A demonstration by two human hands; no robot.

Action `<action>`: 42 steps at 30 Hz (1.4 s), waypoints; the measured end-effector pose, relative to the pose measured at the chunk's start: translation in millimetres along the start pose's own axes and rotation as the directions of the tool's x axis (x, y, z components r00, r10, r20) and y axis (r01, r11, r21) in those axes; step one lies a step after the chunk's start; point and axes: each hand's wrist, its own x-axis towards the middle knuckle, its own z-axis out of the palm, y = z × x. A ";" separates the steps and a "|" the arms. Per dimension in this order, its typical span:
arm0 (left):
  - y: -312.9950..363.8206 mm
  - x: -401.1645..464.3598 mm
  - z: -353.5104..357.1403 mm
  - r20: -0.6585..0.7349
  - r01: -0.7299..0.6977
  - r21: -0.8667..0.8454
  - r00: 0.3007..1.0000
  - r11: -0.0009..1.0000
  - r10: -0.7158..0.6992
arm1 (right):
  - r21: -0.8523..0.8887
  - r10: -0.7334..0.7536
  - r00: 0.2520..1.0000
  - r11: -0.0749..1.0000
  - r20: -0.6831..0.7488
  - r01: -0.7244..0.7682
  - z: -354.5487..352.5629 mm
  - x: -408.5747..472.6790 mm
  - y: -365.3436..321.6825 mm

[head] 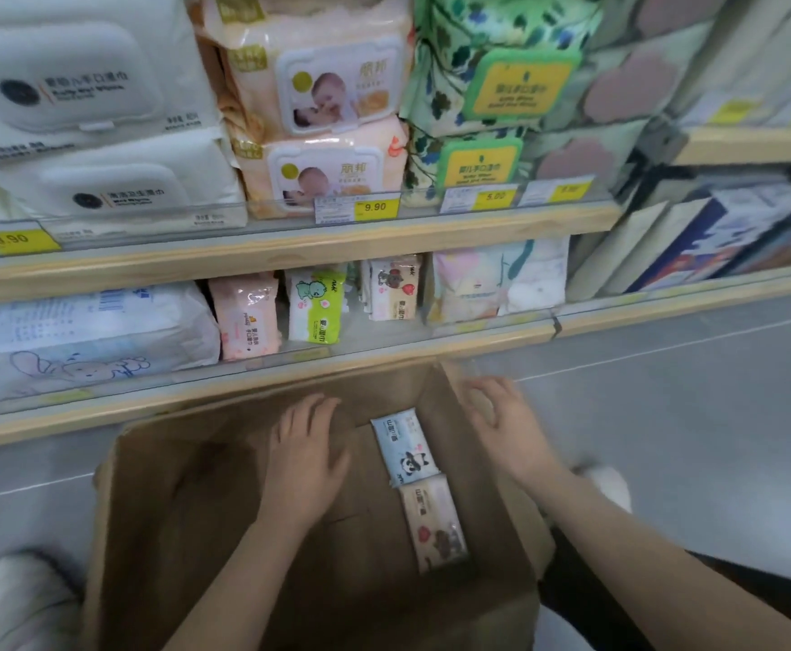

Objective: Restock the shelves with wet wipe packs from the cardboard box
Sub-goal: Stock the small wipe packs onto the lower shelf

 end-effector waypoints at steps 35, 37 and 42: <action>-11.8 -41.4 74.2 0.567 0.757 -0.367 0.643 0.541 -0.515 | -0.140 0.078 0.990 0.986 -0.115 -0.094 22.7 -62.2 21.0; -29.2 -40.2 58.2 0.539 0.755 -0.414 0.654 0.509 -0.530 | -0.287 -0.100 0.986 0.956 -0.131 0.059 24.0 -56.6 9.2; -47.2 -35.7 10.7 0.480 0.747 -0.497 0.660 0.441 -0.578 | -0.297 -0.185 0.982 0.936 0.041 0.189 55.1 -32.2 -22.3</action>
